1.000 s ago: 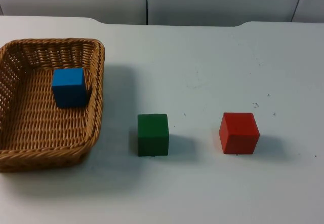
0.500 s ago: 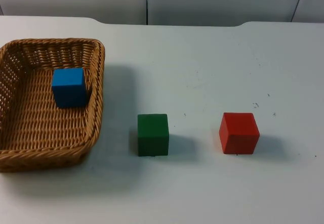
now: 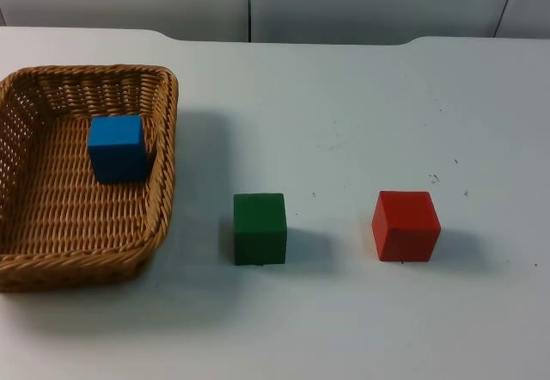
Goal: Pick up the basket with the left hand and place the blue cube into the basket with the right hand.
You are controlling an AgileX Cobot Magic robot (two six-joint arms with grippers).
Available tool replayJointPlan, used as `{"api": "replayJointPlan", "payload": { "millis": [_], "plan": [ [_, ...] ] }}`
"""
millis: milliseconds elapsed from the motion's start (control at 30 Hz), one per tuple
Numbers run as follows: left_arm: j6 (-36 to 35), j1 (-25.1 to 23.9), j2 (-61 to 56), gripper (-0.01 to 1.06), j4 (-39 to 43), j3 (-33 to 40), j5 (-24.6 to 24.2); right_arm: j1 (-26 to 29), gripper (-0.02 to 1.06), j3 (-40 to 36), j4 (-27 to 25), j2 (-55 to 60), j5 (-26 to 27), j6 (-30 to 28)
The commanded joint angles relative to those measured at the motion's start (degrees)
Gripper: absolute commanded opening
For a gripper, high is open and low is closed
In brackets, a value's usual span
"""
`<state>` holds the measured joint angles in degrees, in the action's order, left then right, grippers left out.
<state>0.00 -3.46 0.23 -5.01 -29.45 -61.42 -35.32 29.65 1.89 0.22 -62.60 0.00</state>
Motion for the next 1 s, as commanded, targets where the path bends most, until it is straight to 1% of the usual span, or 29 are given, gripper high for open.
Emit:
{"api": "replayJointPlan", "payload": {
  "millis": [0,967],
  "plan": [
    [0.0,-0.28,-0.23,1.05,-0.67,0.16,-0.03,-0.04,1.05,-0.45,1.49,-0.22,0.81,1.44],
    [0.0,-0.28,-0.23,1.05,-0.67,0.16,-0.03,-0.04,1.05,-0.45,1.74,-0.22,0.81,1.48]
  ]
}}
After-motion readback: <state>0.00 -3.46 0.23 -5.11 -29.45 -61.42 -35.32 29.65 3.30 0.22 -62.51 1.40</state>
